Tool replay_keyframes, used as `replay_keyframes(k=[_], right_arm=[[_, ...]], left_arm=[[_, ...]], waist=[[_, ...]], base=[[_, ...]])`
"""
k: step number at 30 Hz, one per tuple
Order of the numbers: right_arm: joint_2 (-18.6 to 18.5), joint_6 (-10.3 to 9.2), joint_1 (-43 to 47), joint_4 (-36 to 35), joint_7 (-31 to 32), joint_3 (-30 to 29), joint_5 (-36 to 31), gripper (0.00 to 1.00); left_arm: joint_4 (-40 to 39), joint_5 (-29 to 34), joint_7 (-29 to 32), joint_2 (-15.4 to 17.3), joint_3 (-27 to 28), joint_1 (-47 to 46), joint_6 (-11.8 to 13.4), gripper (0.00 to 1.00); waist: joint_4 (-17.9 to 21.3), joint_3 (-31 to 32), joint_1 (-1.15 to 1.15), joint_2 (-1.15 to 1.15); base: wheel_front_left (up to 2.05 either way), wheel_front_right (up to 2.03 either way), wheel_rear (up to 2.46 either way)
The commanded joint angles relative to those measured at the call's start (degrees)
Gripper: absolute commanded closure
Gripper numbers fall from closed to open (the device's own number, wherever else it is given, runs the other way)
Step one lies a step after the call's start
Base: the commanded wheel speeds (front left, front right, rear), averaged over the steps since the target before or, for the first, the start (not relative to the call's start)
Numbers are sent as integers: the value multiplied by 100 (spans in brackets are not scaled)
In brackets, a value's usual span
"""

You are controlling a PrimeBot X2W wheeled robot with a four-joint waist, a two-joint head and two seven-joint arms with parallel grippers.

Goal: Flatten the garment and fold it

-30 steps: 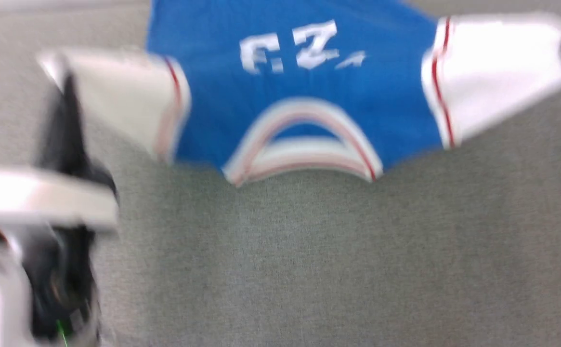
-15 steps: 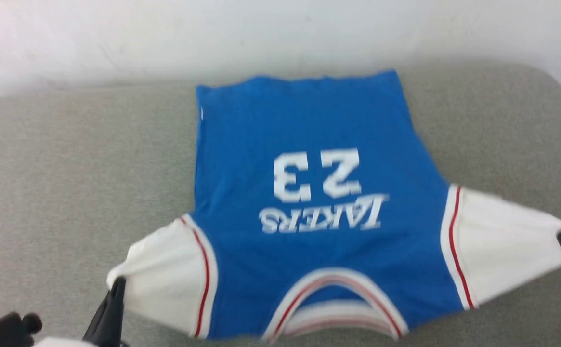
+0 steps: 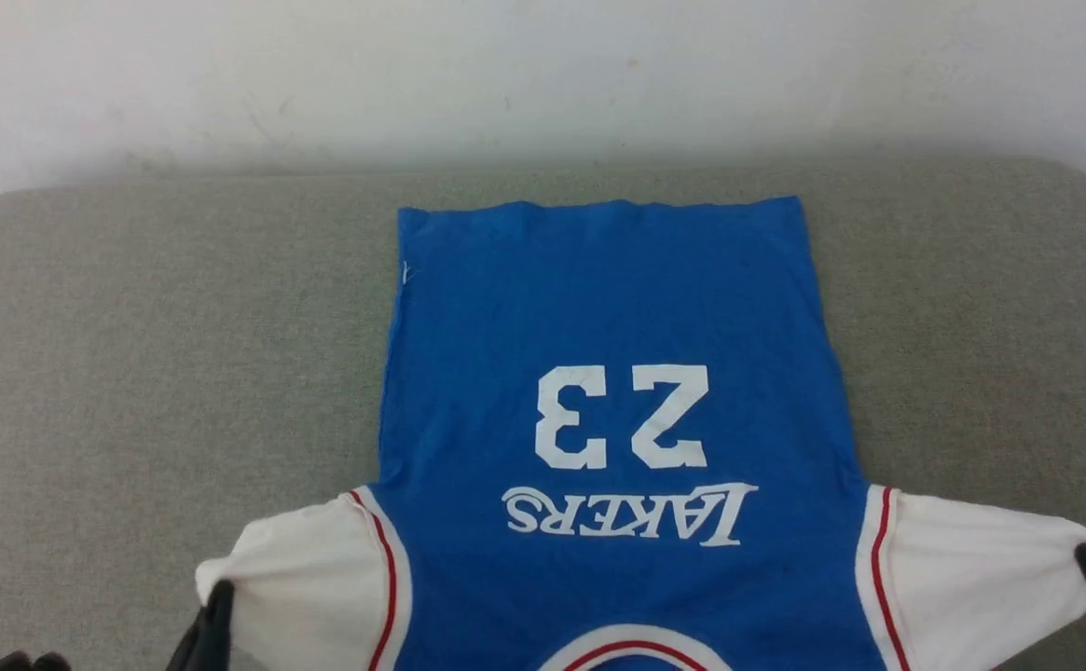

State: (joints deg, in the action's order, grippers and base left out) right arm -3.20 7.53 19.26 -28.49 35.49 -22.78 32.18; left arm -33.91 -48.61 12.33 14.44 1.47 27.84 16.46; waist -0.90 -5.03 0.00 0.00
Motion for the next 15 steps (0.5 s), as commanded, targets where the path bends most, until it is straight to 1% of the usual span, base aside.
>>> replay_keyframes(k=[1, 4, 7, 11, 15], right_arm=[[-25, -4, 26, 48, -99, 127, -234, 100], [-276, -4, 9, 432, -288, 523, -776, 100], [-465, -4, -38, 1077, -488, 911, -1160, 100], [-534, -4, -149, 2024, -682, 1281, -1375, 100], [-518, -4, -306, 2813, -979, 1392, -1436, 100]], left_arm=[[42, 87, -24, -14, -81, -142, 23, 100], [235, 230, 5, -28, -320, -453, 22, 100], [448, 397, 82, -50, -610, -767, 35, 100], [647, 556, 161, -71, -859, -1083, 54, 100], [710, 668, 183, -75, -968, -1266, 79, 100]], waist=[[-14, -86, 0, 0], [-21, -191, 0, 0], [-35, -273, 0, 0], [-89, -346, 0, 0], [-164, -413, 0, 0]], base=[[0, 0, 0], [0, 0, 0], [0, 0, 0], [0, 0, 0], [0, 0, 0]])
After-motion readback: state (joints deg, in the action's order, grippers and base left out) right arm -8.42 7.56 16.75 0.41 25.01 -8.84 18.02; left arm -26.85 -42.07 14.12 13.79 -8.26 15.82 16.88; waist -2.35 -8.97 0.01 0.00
